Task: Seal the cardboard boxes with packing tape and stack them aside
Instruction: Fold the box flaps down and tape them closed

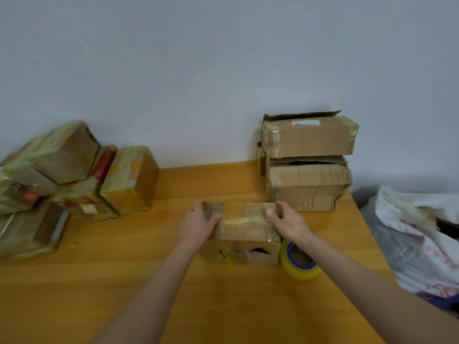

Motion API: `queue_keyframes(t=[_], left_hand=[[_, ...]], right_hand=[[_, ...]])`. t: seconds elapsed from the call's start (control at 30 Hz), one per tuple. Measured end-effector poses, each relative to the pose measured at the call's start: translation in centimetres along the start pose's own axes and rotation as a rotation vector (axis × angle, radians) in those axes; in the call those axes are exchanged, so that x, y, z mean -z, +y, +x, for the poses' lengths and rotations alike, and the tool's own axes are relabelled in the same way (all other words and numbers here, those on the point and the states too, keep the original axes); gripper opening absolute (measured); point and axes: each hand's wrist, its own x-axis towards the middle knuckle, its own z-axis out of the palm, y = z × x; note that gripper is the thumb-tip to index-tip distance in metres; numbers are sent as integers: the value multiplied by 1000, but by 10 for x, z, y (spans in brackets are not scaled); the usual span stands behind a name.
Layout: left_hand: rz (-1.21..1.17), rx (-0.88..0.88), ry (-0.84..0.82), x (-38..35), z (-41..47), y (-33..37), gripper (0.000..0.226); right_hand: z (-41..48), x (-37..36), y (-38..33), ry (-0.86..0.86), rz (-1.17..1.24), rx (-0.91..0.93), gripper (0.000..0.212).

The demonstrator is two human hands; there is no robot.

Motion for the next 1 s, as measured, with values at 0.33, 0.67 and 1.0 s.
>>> queue_keyframes(t=[0.33,0.67,1.0], left_hand=[[-121,-82,7,-24,-34,2,76],[78,-214,-45,-32,-66,14,79],[451,-430,-211,-21,-52,43,117]], right_hand=[[-23,19,30,93,49,-44,49],[-21,29,115,-100,-123,-351,58],[-8,41,124,-161,51,-360,41]])
